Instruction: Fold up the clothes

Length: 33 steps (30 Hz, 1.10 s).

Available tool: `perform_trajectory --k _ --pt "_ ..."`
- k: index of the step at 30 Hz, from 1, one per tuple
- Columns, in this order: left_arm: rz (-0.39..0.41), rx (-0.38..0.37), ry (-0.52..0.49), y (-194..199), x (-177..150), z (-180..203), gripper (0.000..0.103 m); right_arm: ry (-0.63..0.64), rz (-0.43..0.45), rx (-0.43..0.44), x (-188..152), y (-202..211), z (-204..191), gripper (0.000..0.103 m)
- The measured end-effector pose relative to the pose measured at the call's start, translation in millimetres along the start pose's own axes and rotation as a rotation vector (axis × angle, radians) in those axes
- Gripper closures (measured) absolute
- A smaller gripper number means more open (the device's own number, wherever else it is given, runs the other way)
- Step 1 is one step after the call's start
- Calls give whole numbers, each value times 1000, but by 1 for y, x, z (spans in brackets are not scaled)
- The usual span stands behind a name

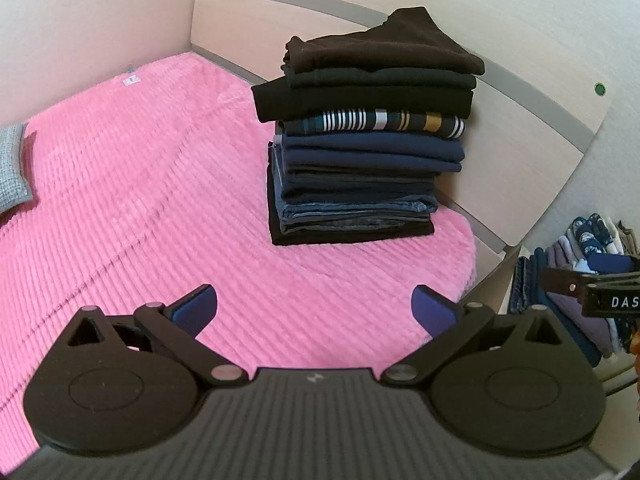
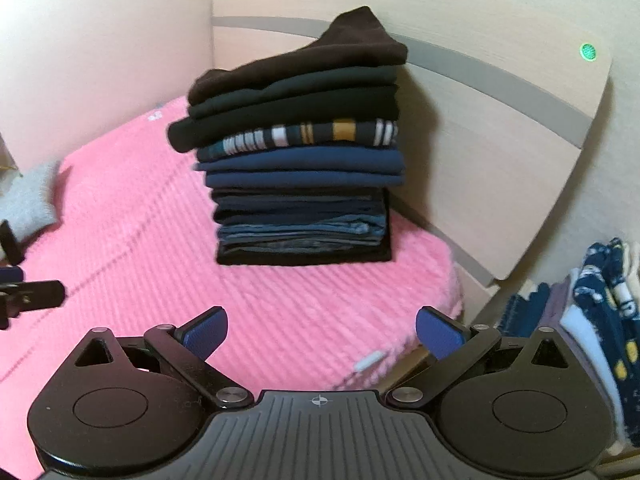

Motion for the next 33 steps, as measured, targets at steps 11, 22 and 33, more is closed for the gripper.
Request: perform_trajectory --k 11,22,33 --pt "36 108 25 8 15 35 1 57 20 40 42 11 18 1" --pt "15 128 44 1 20 59 1 43 15 61 42 11 42 1" --pt "24 110 5 -5 21 79 1 38 13 43 34 15 51 1"
Point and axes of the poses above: each gripper's, at about its wrist camera, not at the fingertips, and y roughly against the way its jaws point, z to its right, x to its top, the point moved 9 cm from there along -y, roughly the way its jaws point, and after that the axes turned 14 degrees about -z, right-handed, at the moved point
